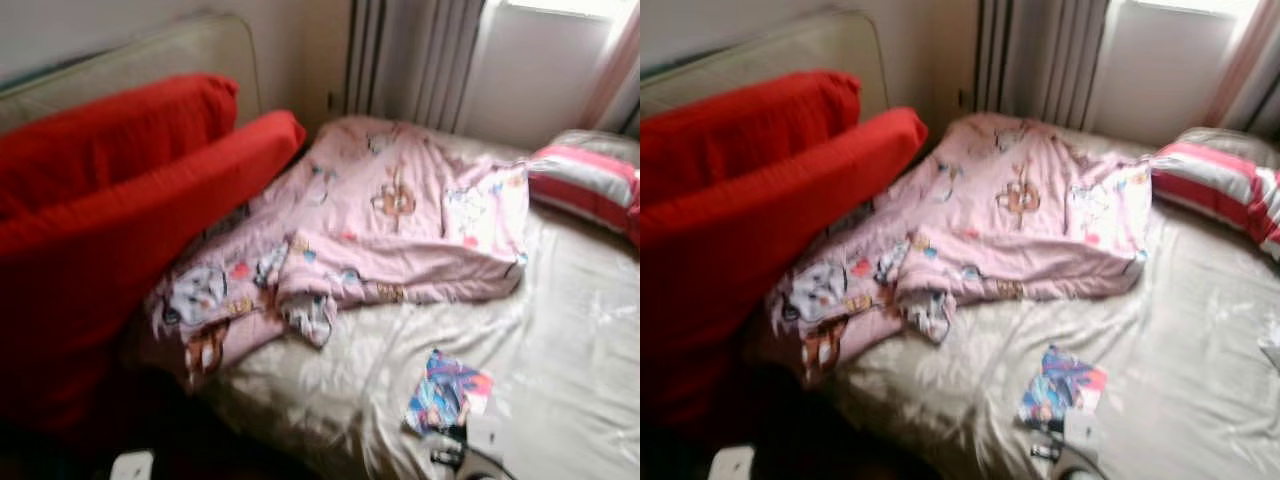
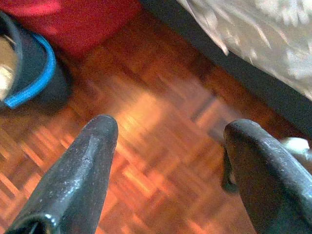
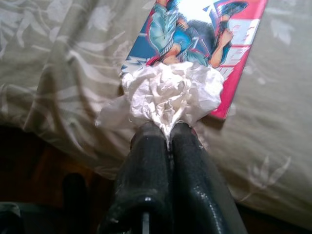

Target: Clean up the room

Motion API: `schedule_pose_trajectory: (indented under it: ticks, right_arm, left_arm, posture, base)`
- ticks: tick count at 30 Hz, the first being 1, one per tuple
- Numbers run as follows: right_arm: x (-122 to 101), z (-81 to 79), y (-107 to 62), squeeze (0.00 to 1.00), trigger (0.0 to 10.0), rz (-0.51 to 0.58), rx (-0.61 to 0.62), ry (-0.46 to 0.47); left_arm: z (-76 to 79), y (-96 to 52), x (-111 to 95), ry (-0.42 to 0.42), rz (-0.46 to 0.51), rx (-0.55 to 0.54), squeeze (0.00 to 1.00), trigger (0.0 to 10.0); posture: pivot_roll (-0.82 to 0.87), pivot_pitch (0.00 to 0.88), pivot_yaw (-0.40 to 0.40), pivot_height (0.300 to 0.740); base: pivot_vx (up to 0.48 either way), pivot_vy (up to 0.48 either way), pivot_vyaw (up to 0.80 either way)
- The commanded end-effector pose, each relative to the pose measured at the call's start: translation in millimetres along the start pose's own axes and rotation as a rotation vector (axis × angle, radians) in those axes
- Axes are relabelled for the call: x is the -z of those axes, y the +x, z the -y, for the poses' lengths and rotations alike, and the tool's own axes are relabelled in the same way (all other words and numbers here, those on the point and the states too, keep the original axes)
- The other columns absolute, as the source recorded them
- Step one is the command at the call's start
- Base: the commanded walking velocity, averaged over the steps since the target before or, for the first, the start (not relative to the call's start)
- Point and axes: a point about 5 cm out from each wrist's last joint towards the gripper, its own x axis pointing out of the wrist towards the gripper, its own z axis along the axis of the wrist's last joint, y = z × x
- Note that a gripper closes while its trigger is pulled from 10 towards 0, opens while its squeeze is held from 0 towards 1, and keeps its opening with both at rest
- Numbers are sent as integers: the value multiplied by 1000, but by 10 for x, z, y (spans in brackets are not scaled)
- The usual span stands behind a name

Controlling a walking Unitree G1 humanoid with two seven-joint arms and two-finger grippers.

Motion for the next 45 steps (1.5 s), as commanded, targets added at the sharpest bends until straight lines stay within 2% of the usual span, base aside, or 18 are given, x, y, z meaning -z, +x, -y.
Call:
schedule_pose_trajectory:
  ticks: [1,6,13,20,31,36,40,41,45]
  right_arm:
    - [55,82,-19,0,10000,-21,24,6]
    - [44,72,-18,0,10000,-12,13,-16]
    - [44,68,-18,0,10000,-12,4,-28]
    - [39,71,-16,0,10000,-14,0,-30]
    - [27,60,-12,0,10000,-14,-8,-30]
    - [30,67,-13,0,10000,-15,-7,-30]
    - [30,72,-14,0,10000,-16,-7,-31]
    - [29,74,-13,0,10000,-17,-8,-33]
    - [25,73,-12,0,10000,-20,-15,-39]
  left_arm:
    - [74,-12,98,-3,-40,26,0,10000]
    - [125,-23,163,-4,-62,28,0,10000]
    - [251,1,129,-10,-55,40,0,10000]
    - [266,5,121,-14,-54,40,0,10000]
    - [-27,-49,176,-25,-59,8,0,10000]
    - [-28,-49,178,-25,-60,8,0,10000]
    - [32,-40,179,-26,-62,15,0,10000]
    - [100,-29,173,-26,-63,23,0,10000]
    - [217,-4,139,-26,-59,36,0,10000]
  posture:
    - [25,0,5,740]
    - [35,0,2,740]
    - [49,0,-5,740]
    - [50,0,-6,740]
    - [53,0,-4,740]
    - [52,0,-6,740]
    - [53,0,-8,740]
    - [54,0,-10,740]
    - [57,0,-15,740]
  base:
    - [0,446,0]
    - [0,444,0]
    - [0,445,800]
    - [0,445,800]
    - [0,442,800]
    - [0,442,800]
    - [0,445,800]
    - [0,442,800]
    - [0,445,800]
